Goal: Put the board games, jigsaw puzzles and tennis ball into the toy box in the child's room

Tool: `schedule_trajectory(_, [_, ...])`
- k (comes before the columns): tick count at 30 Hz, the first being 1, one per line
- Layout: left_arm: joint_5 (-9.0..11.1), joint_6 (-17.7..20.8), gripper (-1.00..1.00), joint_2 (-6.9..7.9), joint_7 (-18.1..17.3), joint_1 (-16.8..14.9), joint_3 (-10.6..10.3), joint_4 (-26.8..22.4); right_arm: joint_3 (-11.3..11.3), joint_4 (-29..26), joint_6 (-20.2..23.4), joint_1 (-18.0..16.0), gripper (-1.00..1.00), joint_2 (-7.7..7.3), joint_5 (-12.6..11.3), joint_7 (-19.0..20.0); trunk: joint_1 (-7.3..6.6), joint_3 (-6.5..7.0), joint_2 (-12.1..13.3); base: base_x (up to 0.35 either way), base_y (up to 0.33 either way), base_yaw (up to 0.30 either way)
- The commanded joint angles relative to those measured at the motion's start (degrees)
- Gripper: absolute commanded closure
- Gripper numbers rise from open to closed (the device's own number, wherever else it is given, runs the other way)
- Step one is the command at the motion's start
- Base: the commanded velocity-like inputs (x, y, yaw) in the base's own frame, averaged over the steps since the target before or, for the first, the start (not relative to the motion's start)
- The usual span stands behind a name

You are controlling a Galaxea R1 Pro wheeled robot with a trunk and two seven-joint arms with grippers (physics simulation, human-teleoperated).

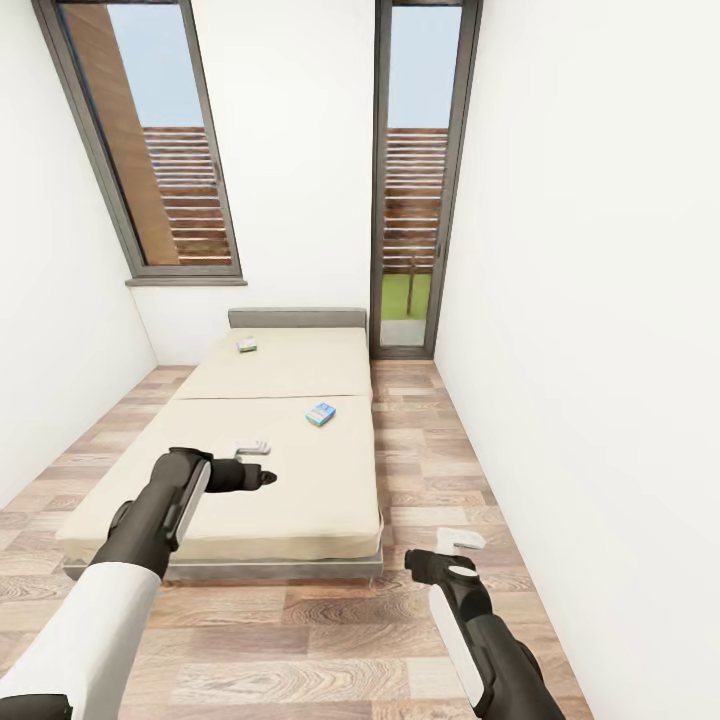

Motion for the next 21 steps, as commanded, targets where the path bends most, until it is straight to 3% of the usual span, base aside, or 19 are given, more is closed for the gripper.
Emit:
schedule_trajectory(1, [-0.58, 0.16, -1.0, -0.02, -0.54, -0.05, 0.17, -0.07, 0.09, -0.04, 0.1, -0.06, -1.0, 0.0, -0.6, -0.55, 0.04, -0.13, -0.13, 0.0, 0.0, 0.0])
schedule_trajectory(21, [-0.31, -0.24, -1.0, -0.25, -0.42, -0.06, 0.18, -0.05, 0.12, 0.33, -1.86, -0.06, -1.0, 0.0, -1.21, -0.46, 0.04, -0.13, -0.13, 0.0, 0.0, 0.0])
